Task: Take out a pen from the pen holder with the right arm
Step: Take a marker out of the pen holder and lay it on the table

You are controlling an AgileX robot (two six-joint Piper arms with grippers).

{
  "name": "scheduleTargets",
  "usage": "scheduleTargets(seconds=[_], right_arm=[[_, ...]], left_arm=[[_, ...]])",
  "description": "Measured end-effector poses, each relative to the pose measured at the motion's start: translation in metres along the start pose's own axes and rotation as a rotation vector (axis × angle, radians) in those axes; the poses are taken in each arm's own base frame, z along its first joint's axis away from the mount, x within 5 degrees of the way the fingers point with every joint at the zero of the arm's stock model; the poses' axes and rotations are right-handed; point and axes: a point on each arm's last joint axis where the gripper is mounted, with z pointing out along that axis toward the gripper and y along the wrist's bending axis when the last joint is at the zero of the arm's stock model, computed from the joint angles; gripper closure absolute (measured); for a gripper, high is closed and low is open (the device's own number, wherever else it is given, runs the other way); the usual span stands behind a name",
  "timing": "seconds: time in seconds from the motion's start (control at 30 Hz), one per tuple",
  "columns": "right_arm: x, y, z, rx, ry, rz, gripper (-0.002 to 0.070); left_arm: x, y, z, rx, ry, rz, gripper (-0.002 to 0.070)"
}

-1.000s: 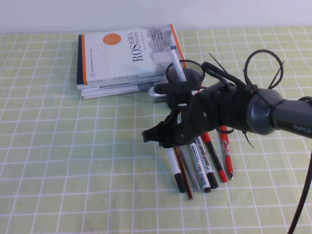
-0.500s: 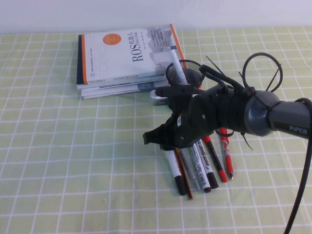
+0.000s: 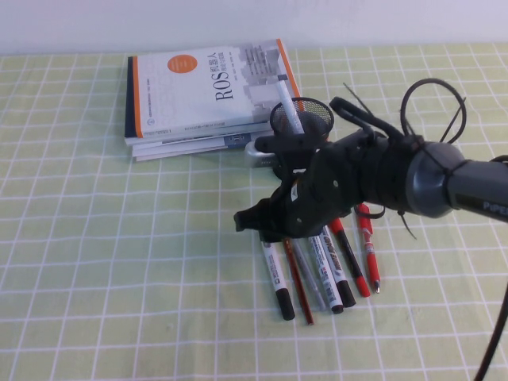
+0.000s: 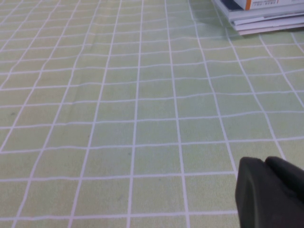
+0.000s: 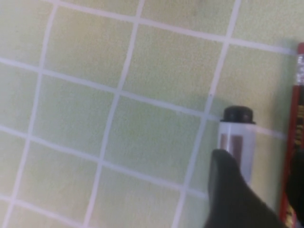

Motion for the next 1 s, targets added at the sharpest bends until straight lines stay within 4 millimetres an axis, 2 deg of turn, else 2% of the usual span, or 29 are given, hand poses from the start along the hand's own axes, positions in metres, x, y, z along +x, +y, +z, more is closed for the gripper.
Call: scheduleTargets(seconds=[0.17,0.27,0.43,0.5,0.67,0.73,0.9,1.0], right_arm=[[-0.006,0.002,-0.029,-0.001,-0.037,-0.028,0.0447],[-0.009,0.004,-0.061,-0.011,-0.079,-0.049,0.047],[-0.003,0.002,-0.111,-0.017,-0.117,-0.122,0.0631],[0.003,-0.001,-0.133,-0.009,-0.125,-0.139,0.0662],[0.028,-0.014,-0.18,0.009,-0.137,-0.163,0.0684],[0.044,-0.021,-0.197,0.009,-0.148,-0.169,0.0686],[0.09,-0.044,-0.227,0.015,-0.168,-0.182,0.0687],[0.117,-0.055,-0.237,0.011,-0.13,-0.165,0.0688]], left_arm=[[0.0,0.0,0.0,0.0,0.0,0.0,0.0681],[0.0,0.0,0.0,0.0,0.0,0.0,0.0681],[0.0,0.0,0.0,0.0,0.0,0.0,0.0681],[0.0,0.0,0.0,0.0,0.0,0.0,0.0681],[0.0,0.0,0.0,0.0,0.0,0.0,0.0681],[0.0,0.0,0.0,0.0,0.0,0.0,0.0681],[0.0,0.0,0.0,0.0,0.0,0.0,0.0681],[0.0,0.0,0.0,0.0,0.0,0.0,0.0681]])
